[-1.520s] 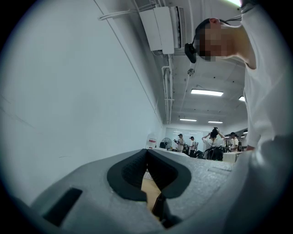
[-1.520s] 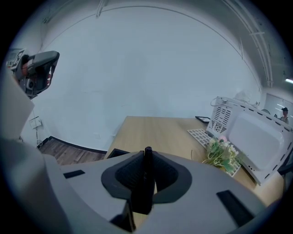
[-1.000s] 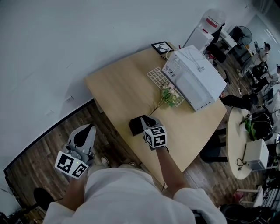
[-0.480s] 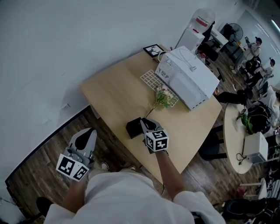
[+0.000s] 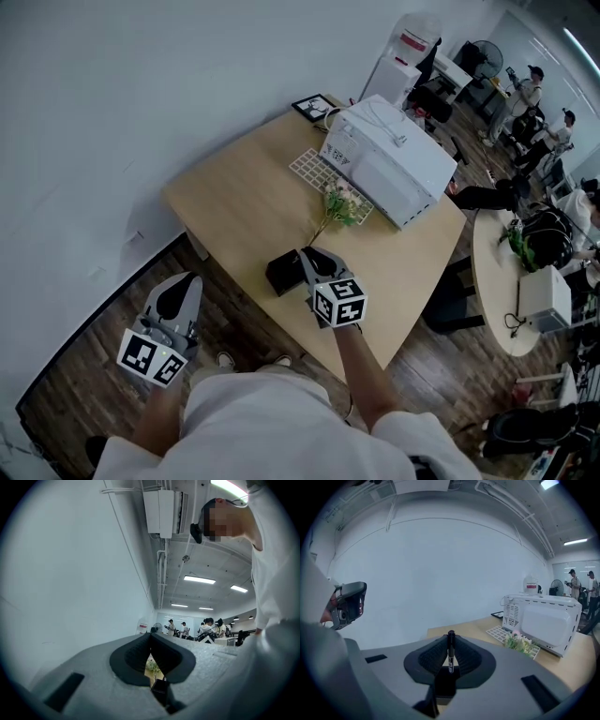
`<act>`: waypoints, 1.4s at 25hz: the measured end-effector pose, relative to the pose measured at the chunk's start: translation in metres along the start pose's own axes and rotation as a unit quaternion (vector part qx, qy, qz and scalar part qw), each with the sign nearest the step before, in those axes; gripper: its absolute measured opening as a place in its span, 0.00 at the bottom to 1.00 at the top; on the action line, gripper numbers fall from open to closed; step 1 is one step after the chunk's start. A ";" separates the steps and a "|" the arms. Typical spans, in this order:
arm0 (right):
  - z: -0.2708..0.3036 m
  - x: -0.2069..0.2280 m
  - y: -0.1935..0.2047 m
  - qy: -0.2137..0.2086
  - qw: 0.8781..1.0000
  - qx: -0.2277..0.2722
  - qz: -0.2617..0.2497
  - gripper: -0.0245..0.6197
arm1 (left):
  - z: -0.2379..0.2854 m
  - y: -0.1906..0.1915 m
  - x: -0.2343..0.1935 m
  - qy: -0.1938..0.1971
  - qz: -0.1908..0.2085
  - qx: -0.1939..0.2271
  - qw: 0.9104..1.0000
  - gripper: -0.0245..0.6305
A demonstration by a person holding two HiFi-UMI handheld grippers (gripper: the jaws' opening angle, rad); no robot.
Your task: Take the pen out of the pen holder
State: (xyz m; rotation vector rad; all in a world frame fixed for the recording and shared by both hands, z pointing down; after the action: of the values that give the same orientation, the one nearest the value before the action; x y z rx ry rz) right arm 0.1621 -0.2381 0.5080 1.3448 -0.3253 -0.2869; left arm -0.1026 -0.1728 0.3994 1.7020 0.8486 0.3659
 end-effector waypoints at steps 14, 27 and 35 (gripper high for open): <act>-0.030 -0.005 -0.054 0.024 0.998 0.060 -0.020 0.11 | 0.006 -0.010 -0.009 0.016 0.001 0.022 1.000 0.06; -0.060 -0.004 -0.097 0.033 0.993 0.110 -0.028 0.11 | 0.018 -0.019 -0.006 0.025 0.010 0.030 0.999 0.06; -0.080 0.011 -0.126 0.044 0.988 0.147 -0.015 0.11 | 0.029 -0.027 -0.002 0.027 0.023 0.036 0.999 0.06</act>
State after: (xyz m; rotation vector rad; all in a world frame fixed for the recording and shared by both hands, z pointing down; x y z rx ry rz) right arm 0.2013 -0.1953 0.3694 1.6481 -0.2804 -0.2094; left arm -0.0953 -0.1921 0.3657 1.7886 0.8727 0.4188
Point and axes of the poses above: the fingertips, and each gripper's own axes: z forward along the fingers, x to its right, y out of its underside, the point moved 3 cm from there along -z, backward along the fingers, and after that the axes turned 10 degrees about x, right-handed, at the moved point
